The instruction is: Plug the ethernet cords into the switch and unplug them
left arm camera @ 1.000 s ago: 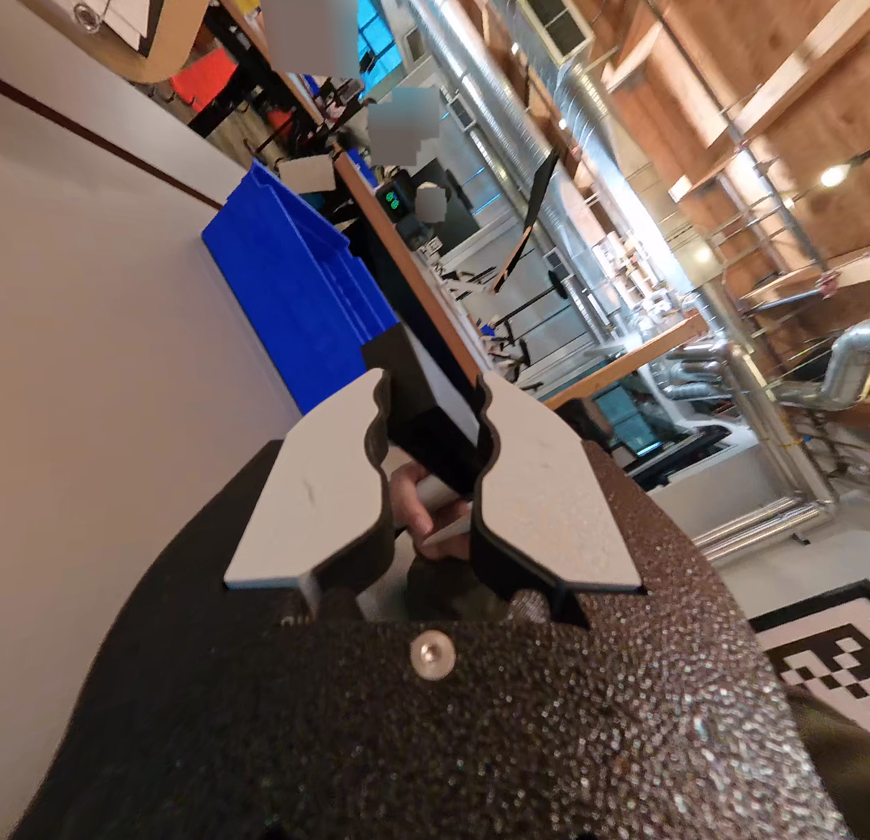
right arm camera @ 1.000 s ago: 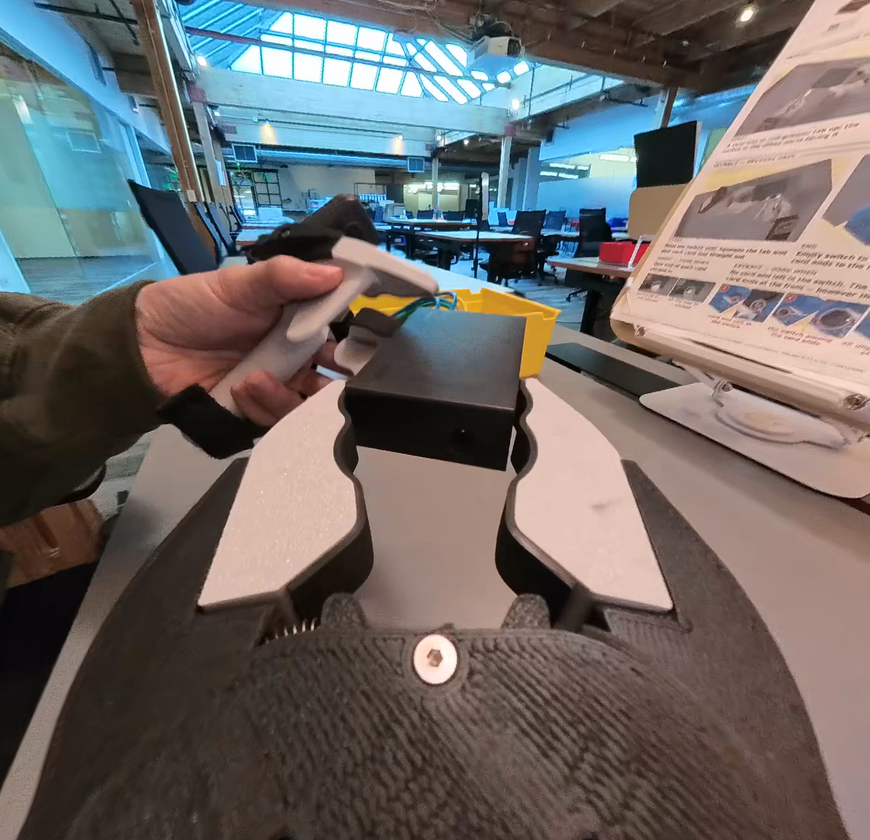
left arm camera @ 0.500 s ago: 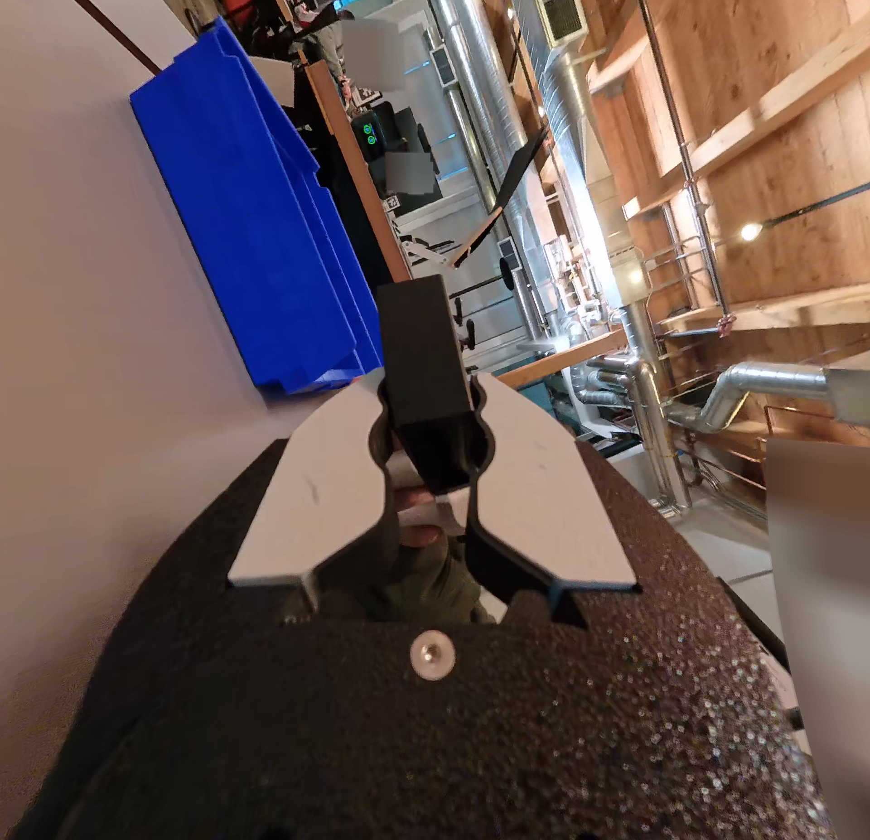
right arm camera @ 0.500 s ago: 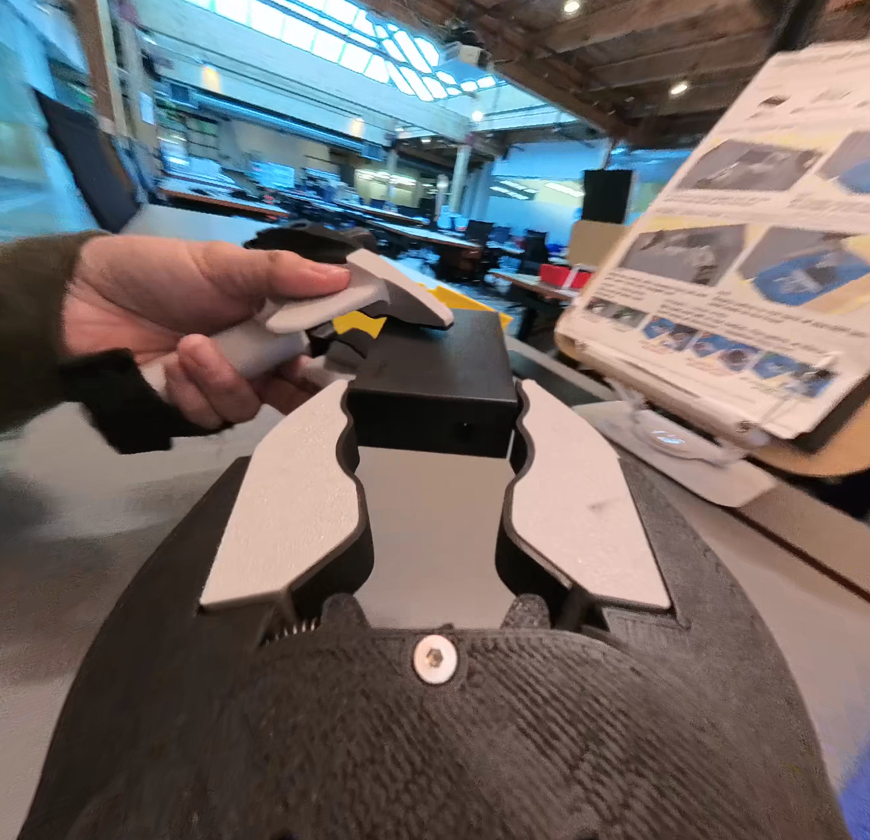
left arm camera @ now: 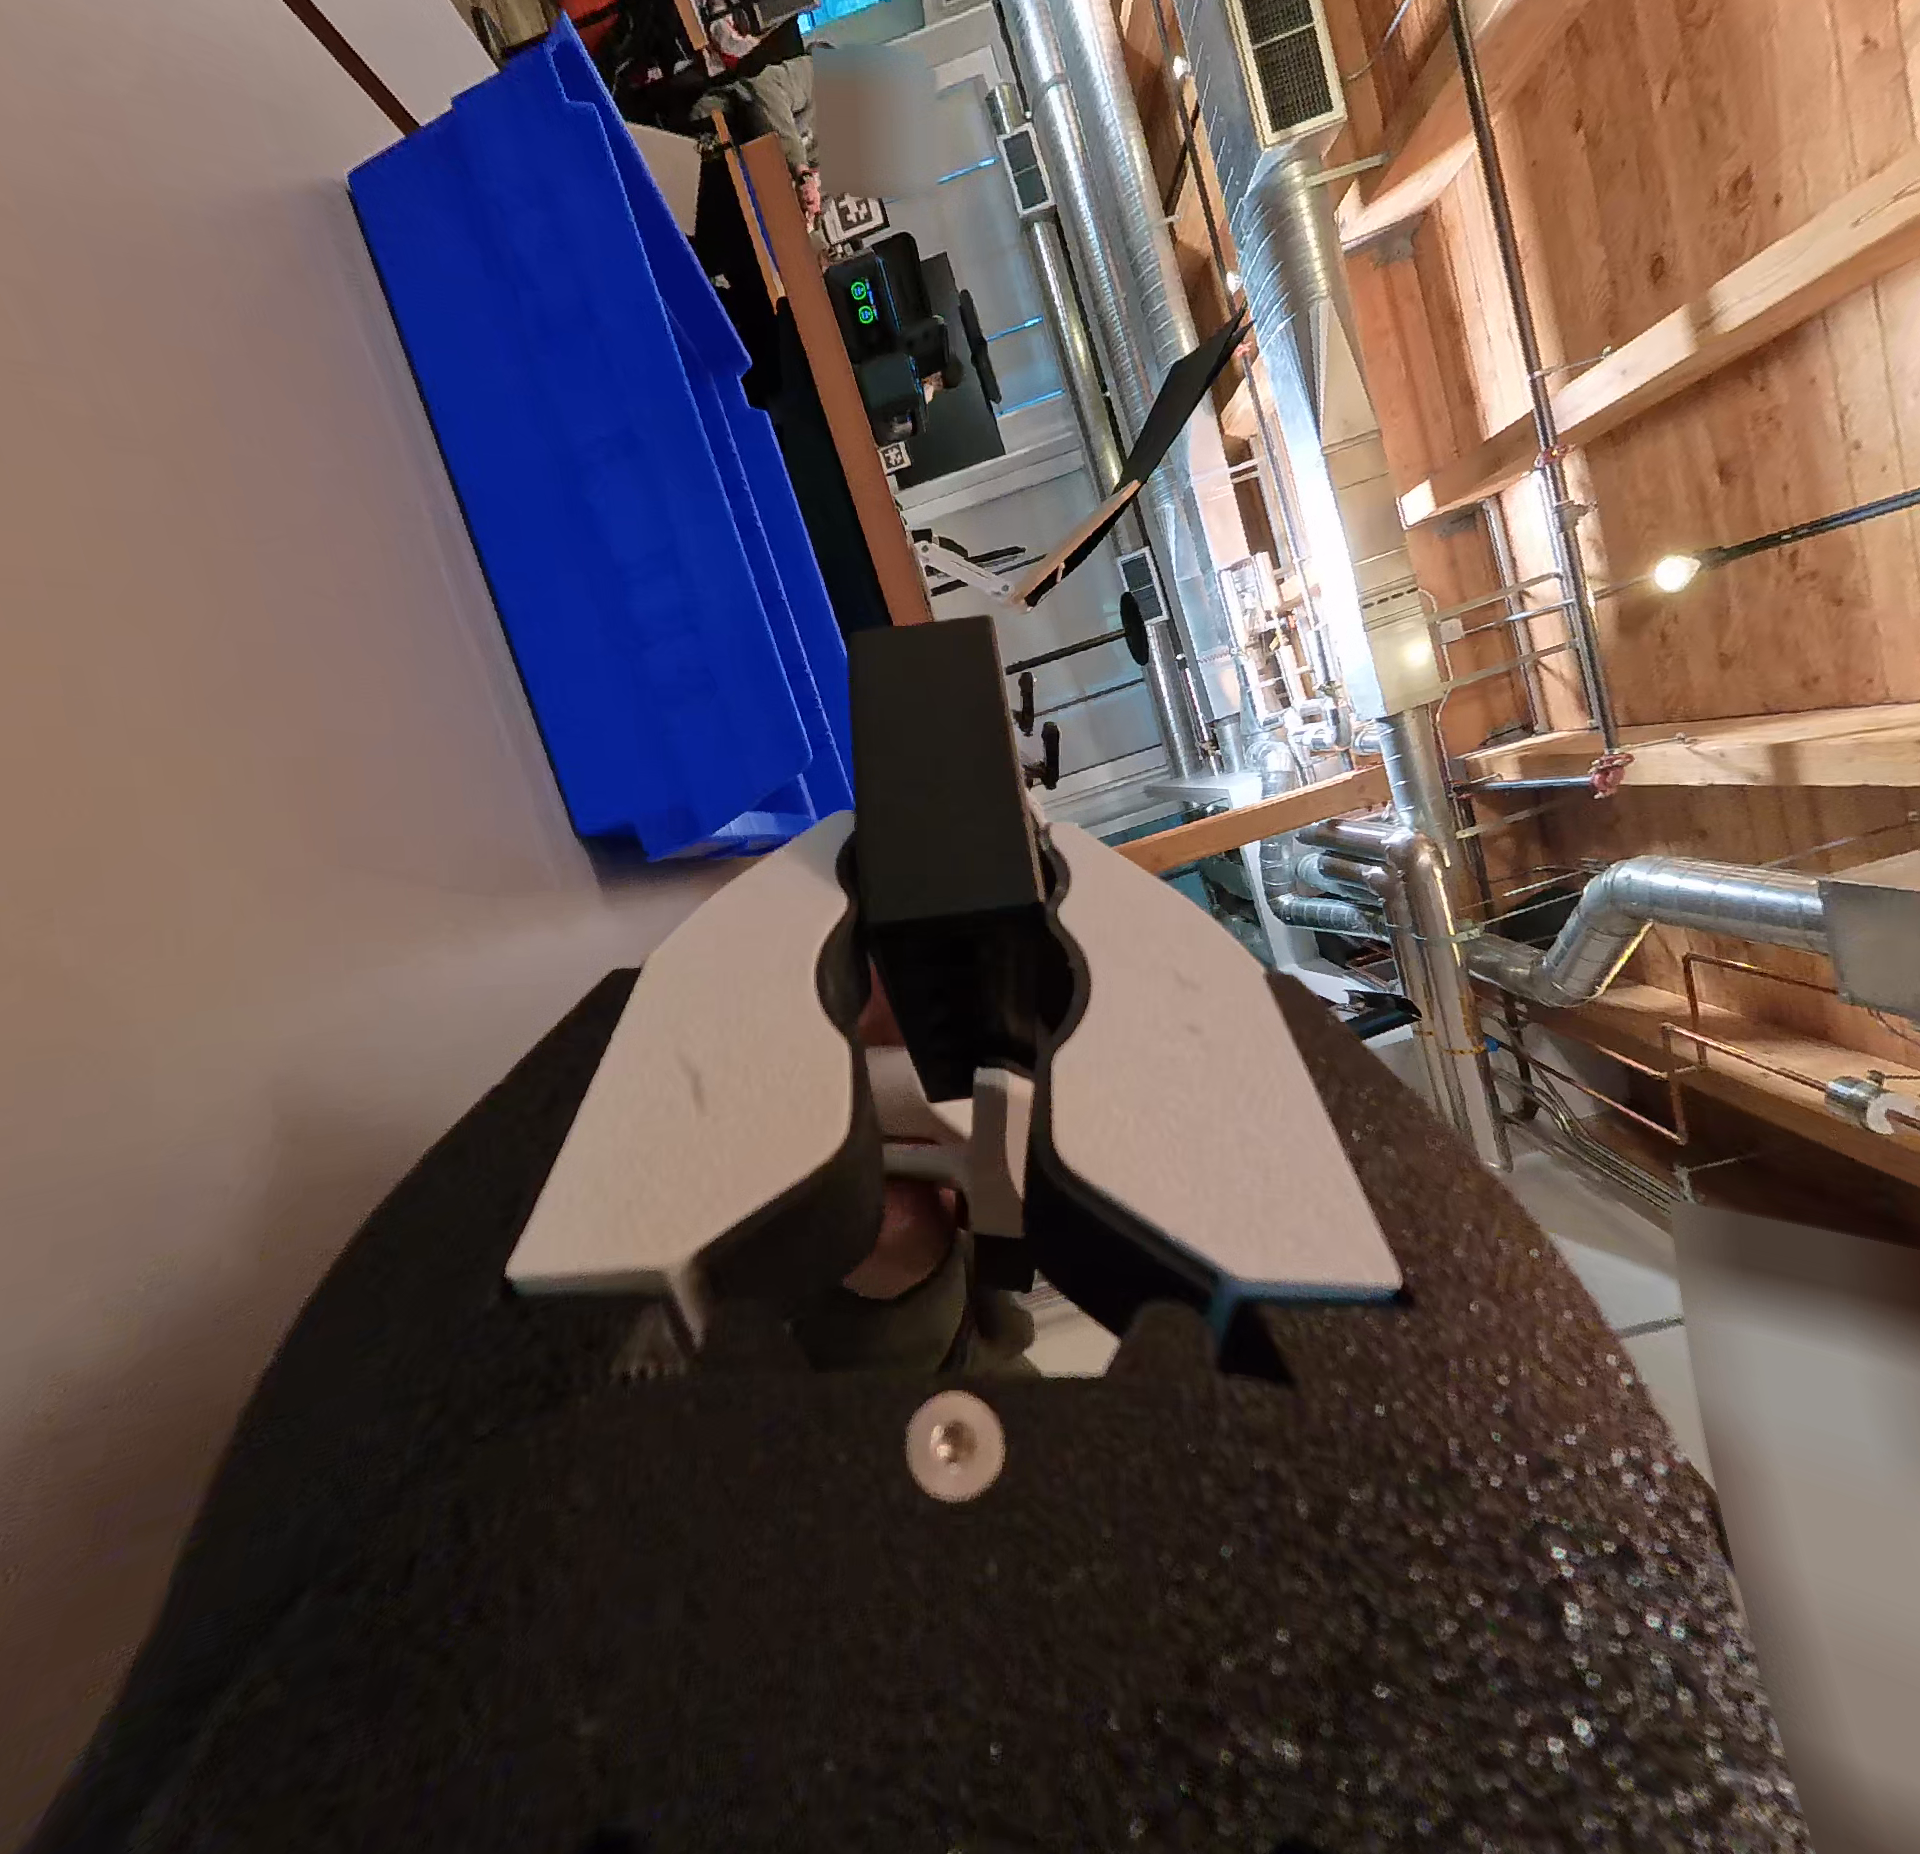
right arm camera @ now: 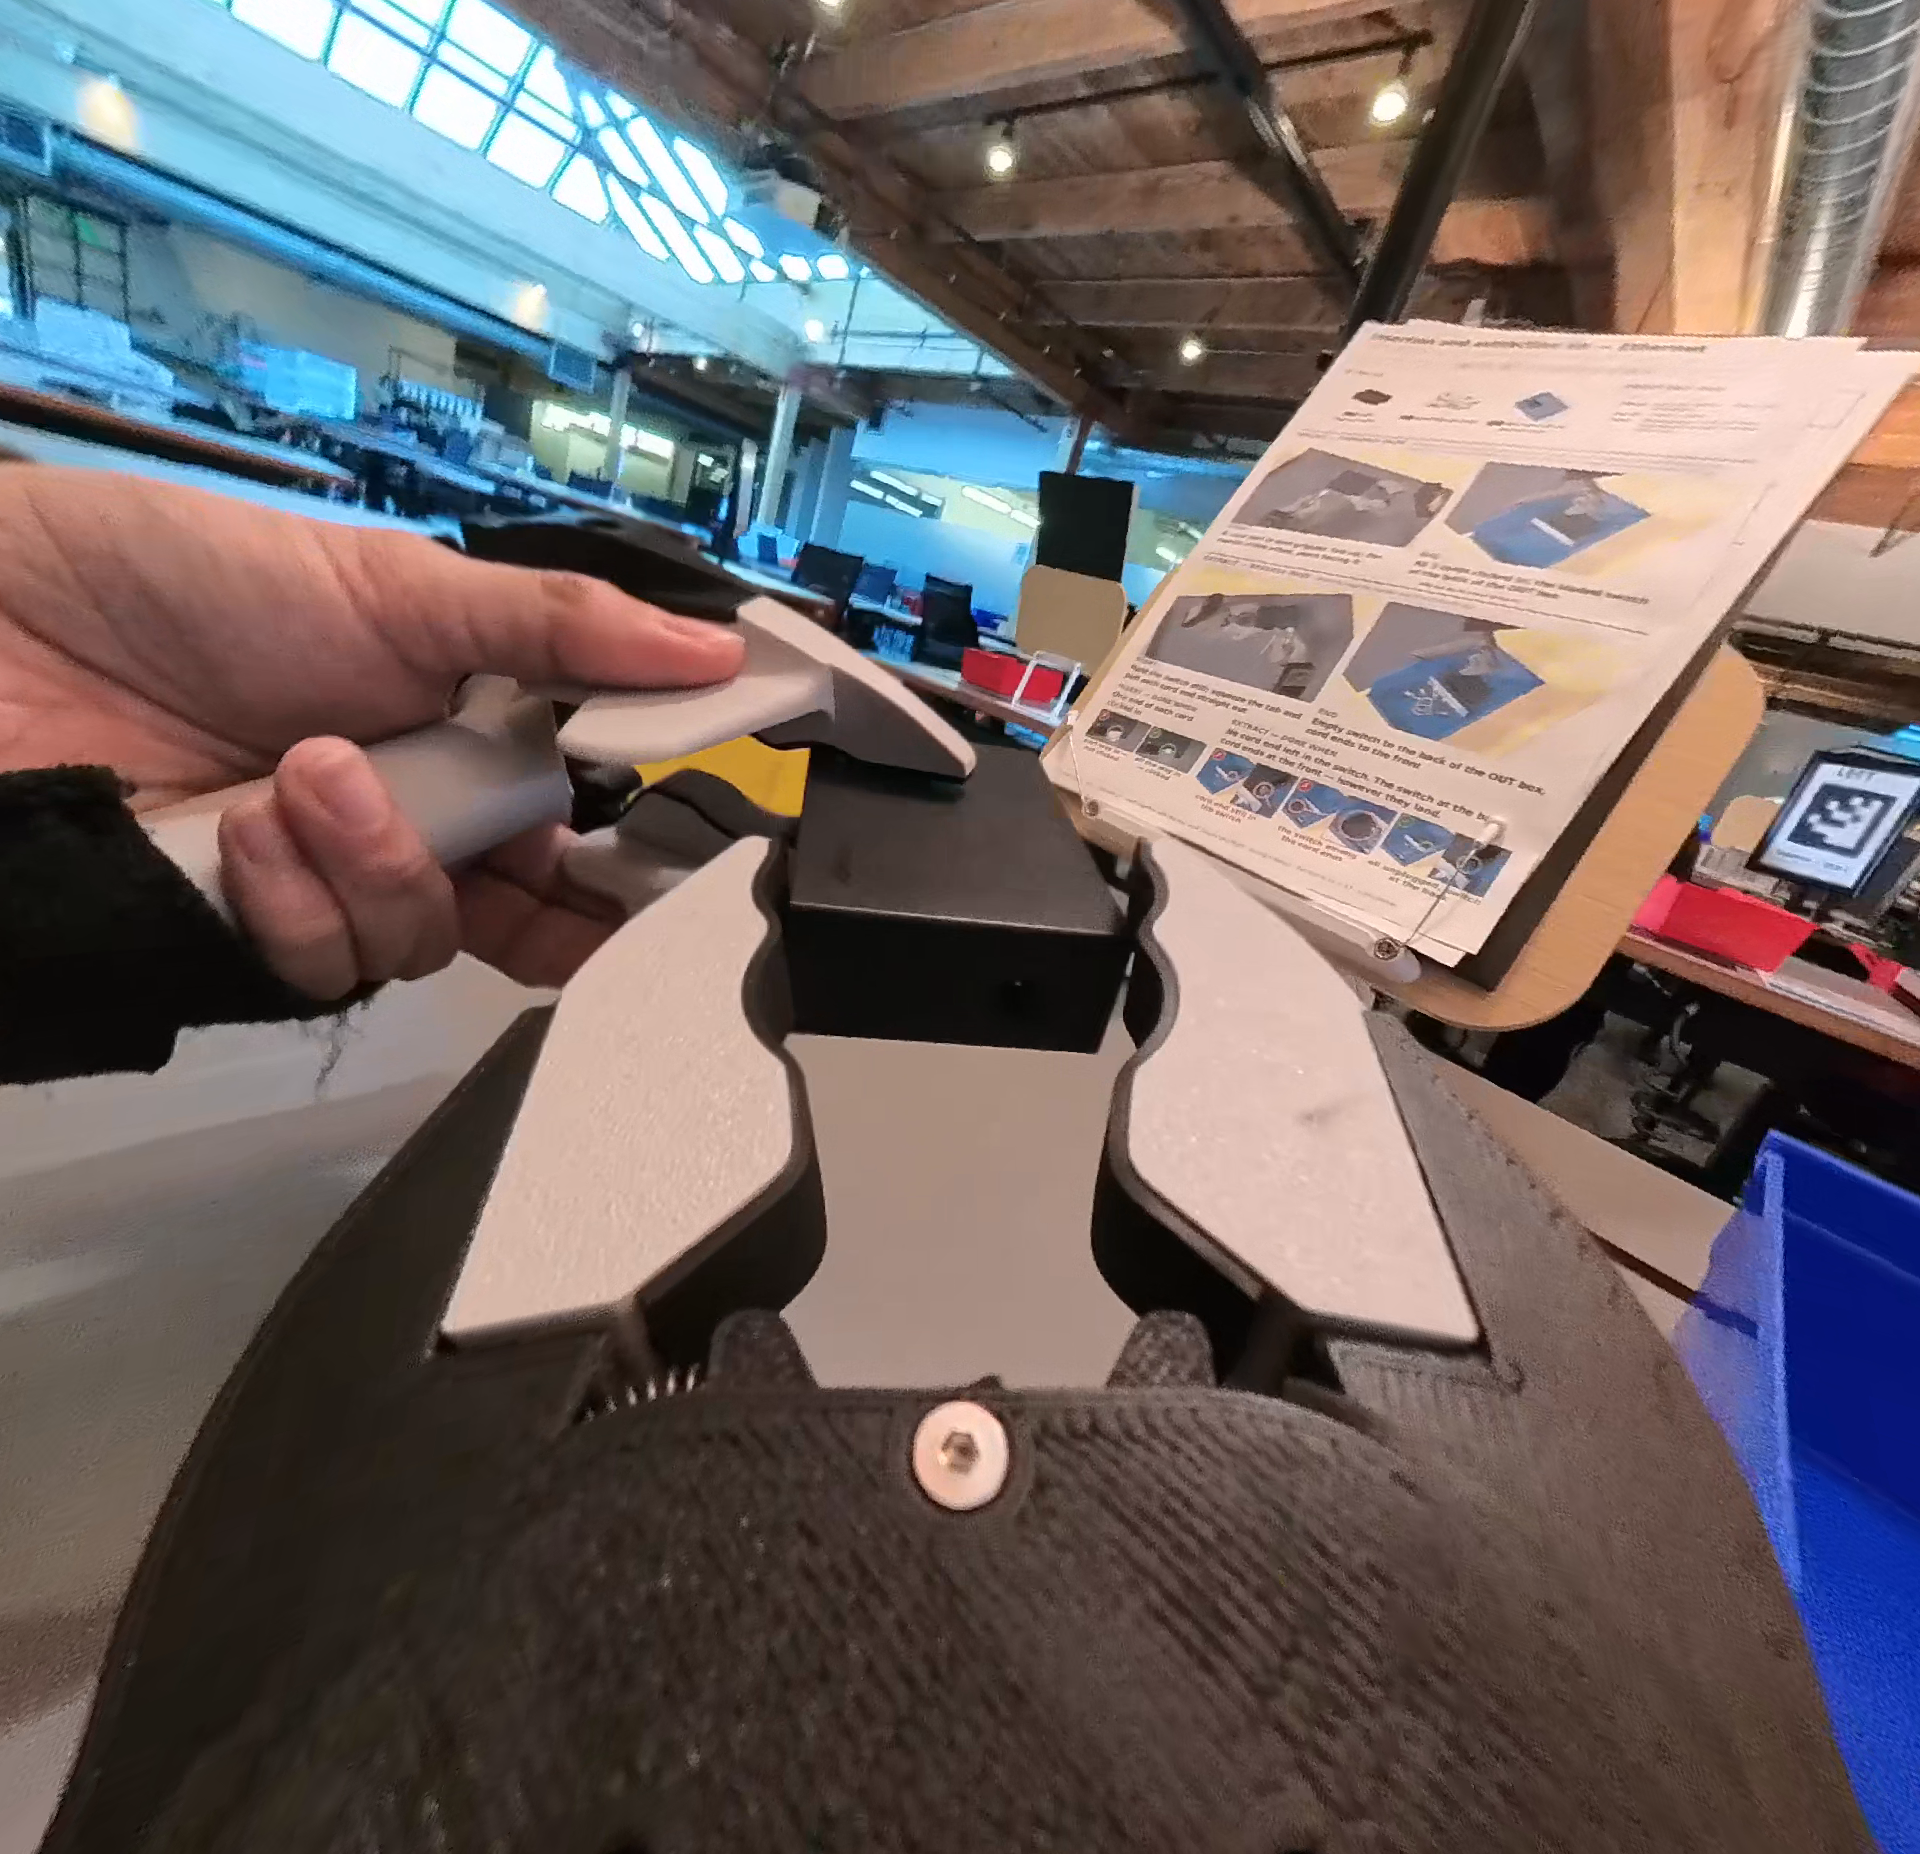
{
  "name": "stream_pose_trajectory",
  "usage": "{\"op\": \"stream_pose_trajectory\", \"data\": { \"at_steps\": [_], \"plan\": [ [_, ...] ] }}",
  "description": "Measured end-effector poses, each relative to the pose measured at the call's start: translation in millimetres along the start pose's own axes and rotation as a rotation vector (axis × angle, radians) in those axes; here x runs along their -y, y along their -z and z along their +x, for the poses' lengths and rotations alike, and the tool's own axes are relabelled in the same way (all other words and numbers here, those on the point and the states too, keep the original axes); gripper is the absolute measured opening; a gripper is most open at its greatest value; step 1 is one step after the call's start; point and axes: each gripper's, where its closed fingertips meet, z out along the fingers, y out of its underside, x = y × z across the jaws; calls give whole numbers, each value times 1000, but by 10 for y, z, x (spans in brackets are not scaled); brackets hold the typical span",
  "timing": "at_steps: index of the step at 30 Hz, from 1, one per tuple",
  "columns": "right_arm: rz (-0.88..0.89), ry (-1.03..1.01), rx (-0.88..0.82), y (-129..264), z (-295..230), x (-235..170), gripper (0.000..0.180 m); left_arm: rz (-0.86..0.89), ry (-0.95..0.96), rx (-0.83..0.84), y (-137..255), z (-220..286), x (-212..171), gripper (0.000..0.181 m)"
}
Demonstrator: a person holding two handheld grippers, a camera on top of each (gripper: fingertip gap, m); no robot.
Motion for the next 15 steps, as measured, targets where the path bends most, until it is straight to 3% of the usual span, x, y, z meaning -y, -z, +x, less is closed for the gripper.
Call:
{"op": "stream_pose_trajectory", "data": {
  "at_steps": [11, 15],
  "plan": [
    [-26, -147, 41, 37, -19, -26, 62, -31, -51, 12, -18, 37, -59, 28],
    [68, -383, 82, 89, 61, 60, 62, -65, -189, -30, -14, 229, -70, 43]
  ]
}}
